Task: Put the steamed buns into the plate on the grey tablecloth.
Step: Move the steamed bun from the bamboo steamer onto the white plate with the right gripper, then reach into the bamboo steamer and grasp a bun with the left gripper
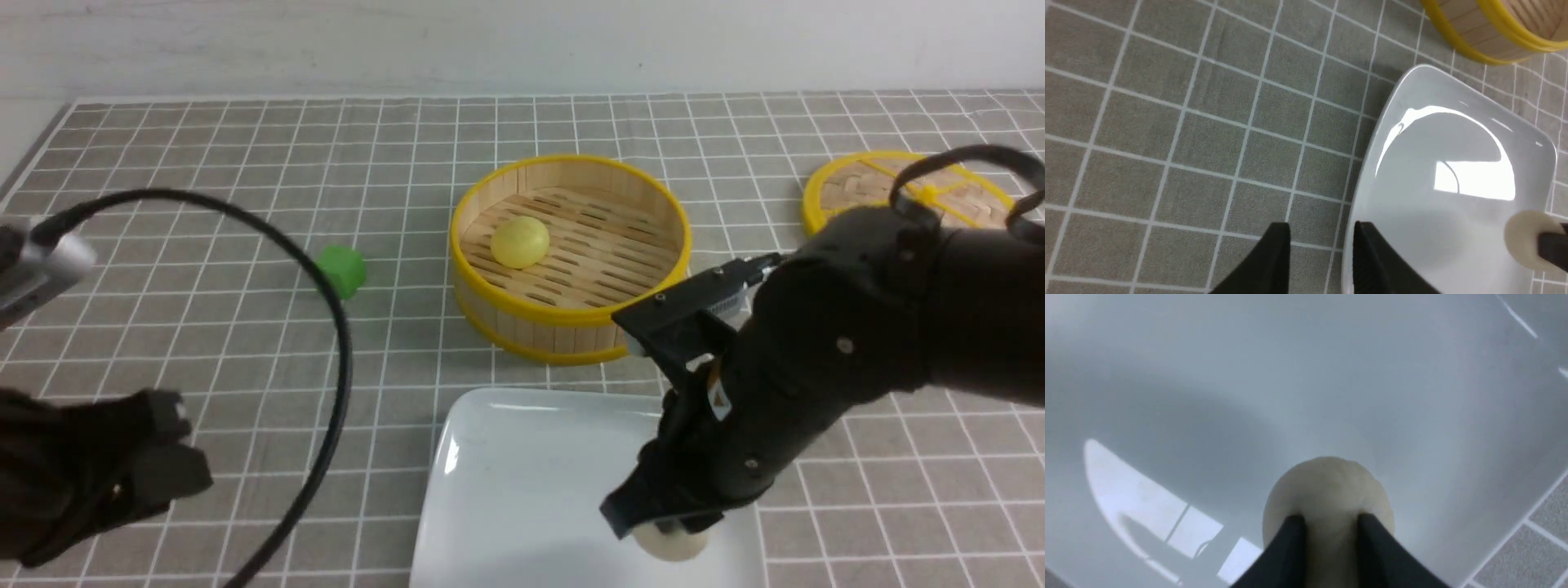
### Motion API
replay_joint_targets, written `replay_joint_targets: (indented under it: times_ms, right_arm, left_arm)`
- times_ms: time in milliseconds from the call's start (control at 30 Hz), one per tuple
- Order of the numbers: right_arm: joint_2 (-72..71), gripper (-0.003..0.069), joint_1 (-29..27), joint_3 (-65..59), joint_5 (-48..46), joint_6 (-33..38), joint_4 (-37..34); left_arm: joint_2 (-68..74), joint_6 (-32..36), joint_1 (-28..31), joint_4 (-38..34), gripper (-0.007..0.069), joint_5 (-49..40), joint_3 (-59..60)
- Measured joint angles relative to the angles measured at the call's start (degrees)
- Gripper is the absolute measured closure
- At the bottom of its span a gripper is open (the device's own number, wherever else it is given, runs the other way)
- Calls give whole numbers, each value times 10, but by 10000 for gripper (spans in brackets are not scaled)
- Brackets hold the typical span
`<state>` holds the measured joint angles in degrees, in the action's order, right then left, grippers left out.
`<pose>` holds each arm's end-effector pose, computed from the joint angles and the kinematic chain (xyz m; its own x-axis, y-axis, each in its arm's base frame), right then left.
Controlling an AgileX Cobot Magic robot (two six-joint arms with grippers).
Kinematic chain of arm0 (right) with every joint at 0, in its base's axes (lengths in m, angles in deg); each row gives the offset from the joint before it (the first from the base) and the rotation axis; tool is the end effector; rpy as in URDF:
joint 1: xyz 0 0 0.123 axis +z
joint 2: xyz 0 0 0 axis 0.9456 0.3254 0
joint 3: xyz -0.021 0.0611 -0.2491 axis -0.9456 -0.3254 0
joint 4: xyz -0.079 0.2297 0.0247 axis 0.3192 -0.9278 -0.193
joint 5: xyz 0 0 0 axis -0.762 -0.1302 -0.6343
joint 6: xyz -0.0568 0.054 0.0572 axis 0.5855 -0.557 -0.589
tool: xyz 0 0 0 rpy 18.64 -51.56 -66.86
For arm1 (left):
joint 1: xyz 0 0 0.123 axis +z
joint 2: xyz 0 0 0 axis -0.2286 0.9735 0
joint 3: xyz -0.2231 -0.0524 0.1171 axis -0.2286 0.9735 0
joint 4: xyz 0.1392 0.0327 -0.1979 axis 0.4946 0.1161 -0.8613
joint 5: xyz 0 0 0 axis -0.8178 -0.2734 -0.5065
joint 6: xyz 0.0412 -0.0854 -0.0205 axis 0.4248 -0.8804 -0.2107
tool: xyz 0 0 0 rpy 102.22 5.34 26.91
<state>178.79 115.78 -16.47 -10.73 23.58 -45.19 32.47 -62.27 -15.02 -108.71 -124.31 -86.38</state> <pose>0.2206 0.2274 0.1934 -0.8586 -0.4330 -0.2744 -0.4825 0.8635 0.1469 0.1665 -0.0351 0.2688 -0.8265 -0.3616 -0.4314 -0.1393 0.8739 -0.4657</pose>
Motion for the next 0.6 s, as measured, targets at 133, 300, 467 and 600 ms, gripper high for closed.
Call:
replay_joint_targets:
  times_ms: [133,300,467,600]
  right_arm:
    - [12,236,0,-1,17,-4,10]
    - [-12,164,-1,32,-69,13,37]
    - [-101,422,-22,69,-193,16,64]
    - [-181,645,-42,65,-238,13,72]
  left_arm:
    - [80,64,0,-43,336,2,-60]
    - [199,106,0,-84,317,-30,-171]
    - [309,150,-24,-91,314,-46,-293]
    - [382,172,-80,-85,312,-48,-387]
